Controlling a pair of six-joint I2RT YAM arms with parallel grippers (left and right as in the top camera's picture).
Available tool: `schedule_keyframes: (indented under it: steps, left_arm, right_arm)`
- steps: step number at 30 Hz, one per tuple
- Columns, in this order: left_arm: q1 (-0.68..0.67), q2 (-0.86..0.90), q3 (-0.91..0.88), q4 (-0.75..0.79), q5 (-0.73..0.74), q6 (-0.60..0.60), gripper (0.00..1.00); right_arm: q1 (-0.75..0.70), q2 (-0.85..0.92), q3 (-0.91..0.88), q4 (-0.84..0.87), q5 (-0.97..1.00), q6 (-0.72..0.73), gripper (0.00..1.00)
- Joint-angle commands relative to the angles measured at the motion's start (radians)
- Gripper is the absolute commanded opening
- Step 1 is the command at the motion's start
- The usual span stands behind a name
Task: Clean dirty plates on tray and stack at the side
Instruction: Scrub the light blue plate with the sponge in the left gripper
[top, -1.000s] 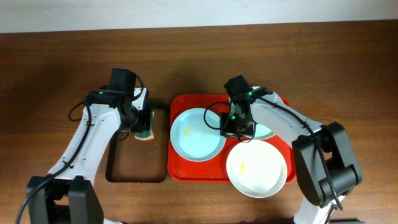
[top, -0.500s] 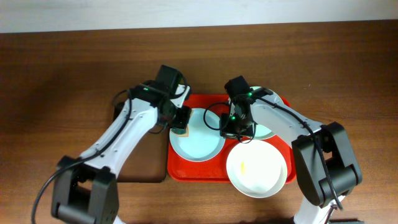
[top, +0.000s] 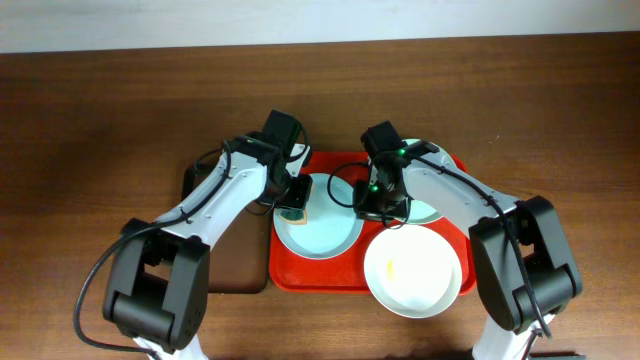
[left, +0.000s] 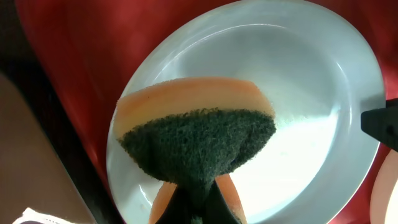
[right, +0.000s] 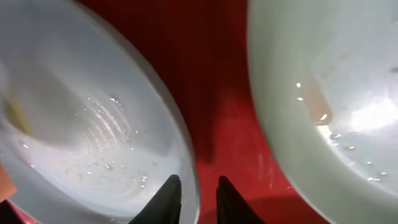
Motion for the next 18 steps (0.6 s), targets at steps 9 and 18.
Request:
schedule_keyframes:
  steps: [9,18]
  left_arm:
    - [-0.001,0.016,0.002,0.030,-0.008,-0.013,0.00]
    - [-0.018,0.180,0.001,0.032,0.171,-0.011,0.00]
  right_arm:
    - [0.039,0.009,-0.008,0.012,0.093,-0.002,0.04]
    - [0.039,0.009,-0.008,0.012,0.092,-0.002,0.04]
